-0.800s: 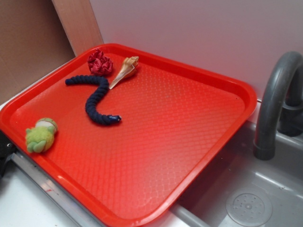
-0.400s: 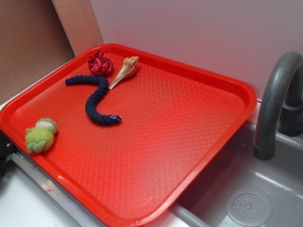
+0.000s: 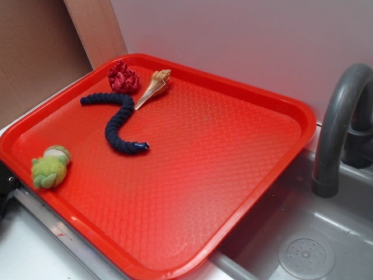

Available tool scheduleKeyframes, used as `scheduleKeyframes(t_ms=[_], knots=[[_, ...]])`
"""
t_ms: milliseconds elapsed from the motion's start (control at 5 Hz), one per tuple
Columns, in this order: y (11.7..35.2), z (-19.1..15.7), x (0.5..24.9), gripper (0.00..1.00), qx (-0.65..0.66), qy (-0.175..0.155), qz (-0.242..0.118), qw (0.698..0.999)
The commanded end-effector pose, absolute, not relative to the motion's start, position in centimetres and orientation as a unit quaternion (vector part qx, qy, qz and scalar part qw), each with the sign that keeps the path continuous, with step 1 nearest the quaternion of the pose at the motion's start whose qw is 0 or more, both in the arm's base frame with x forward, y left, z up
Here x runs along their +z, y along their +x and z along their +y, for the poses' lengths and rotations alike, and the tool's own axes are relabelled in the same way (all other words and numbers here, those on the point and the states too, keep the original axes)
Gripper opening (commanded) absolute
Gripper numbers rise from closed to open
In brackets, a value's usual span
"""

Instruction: Grab the green animal.

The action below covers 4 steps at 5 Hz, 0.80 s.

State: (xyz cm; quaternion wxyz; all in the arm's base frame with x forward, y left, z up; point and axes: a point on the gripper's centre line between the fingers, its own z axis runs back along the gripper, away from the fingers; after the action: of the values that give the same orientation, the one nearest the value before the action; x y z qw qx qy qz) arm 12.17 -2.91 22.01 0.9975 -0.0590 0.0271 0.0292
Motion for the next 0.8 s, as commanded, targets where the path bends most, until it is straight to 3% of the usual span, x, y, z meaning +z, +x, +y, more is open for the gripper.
scheduleKeyframes(t_ms=[0,400,600], knots=[[13.5,-3.9,15.8,1.00,0.041,-0.057,0.086,0.994],[13.8,-6.7,7.4,1.00,-0.017,-0.093,0.135,0.986],[13.4,-8.0,4.7,1.00,-0.035,-0.109,0.161,0.980]])
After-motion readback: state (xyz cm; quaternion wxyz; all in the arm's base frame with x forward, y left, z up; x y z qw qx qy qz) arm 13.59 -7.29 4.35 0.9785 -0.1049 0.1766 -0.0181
